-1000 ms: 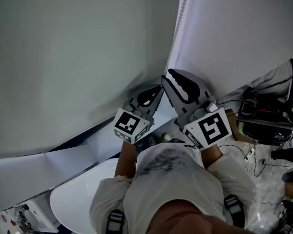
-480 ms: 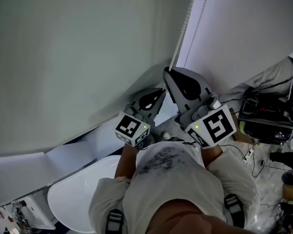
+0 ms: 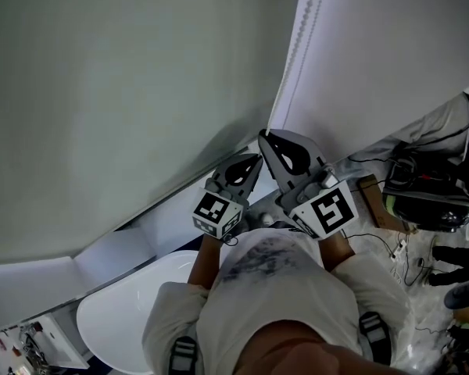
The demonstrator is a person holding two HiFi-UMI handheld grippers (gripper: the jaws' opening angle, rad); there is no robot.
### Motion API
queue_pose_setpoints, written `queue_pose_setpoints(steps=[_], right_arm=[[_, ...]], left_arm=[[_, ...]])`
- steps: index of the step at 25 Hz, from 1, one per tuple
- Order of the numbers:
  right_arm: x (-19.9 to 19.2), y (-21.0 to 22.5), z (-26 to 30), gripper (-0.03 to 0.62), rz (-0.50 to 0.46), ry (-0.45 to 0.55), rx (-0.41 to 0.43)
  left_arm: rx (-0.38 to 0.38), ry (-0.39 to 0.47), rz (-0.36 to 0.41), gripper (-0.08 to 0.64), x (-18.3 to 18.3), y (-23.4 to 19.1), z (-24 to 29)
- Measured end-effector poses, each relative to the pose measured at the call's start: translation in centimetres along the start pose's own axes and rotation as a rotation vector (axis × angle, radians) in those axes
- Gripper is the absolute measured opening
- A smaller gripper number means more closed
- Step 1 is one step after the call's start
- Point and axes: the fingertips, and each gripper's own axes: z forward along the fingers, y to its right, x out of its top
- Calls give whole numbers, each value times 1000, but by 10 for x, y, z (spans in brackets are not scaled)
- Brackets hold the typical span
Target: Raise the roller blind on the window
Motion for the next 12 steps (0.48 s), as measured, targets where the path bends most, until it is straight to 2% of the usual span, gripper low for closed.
queue_pose_setpoints(steps=[12], right_arm=[[-68,-14,-6,61,-6,-83,22]], left_arm=[[46,-81,-27,8,-72,-7,0]])
